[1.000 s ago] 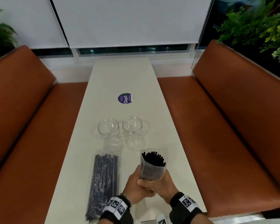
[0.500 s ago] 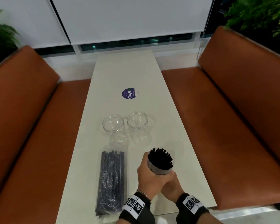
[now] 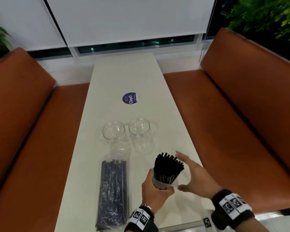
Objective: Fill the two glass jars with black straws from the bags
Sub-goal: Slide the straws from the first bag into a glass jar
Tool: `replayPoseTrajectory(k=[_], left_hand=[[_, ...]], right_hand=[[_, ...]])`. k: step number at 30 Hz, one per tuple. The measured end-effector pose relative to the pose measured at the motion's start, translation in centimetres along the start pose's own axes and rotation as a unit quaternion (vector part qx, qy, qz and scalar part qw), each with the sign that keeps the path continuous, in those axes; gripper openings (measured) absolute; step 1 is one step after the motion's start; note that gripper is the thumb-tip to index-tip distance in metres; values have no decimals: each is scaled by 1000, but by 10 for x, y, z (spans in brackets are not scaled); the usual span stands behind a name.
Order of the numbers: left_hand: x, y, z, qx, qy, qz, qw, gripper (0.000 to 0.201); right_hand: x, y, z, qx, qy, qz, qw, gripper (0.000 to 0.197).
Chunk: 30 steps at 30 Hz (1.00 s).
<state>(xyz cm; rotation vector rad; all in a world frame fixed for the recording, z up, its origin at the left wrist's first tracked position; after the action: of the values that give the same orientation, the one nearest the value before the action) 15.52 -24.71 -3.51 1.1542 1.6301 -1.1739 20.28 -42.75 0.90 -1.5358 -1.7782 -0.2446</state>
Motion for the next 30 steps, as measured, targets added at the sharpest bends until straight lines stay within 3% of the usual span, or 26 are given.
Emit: replayPoseTrajectory(k=[4,9,13,18,21,26,30], left_hand=[[-11,5,-9,24,-1,-21,999,48],[-65,14,-70,42,42,7,998,53],[-117,24,-152,8,220,43,975,62],[-131,34,-216,-17,295,28,955,63],[-132,33,-233,-28,299,25,953,59],[-131,35,-246,-21,331,23,943,55],[-134,47,-236,21,422,26,906,62]], right_hand=[[26,5,-53,-6,3,-15,1000,129],[82,35,-95,-76,-51,-72,993,110],[123,82,-79,-87,-67,-104,989,102],[154,145,-38,-57,-47,-79,994,124],[156,170,-20,-40,-51,-53,996,133],[144,174,-13,-34,-27,-36,998,122],[131,140,-13,-27,-18,-43,999,116]])
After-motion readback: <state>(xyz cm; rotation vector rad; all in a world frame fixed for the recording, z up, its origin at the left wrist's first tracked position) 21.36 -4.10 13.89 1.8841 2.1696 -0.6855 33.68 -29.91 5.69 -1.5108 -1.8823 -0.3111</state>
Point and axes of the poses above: each hand's wrist, its own y-axis towards the middle knuckle, its own z-axis out of the palm, x = y × z, the point moved 9 cm from there along y, towards the middle knuckle, and after that the axes turned 6 degrees about z, right-handed, at the moved point
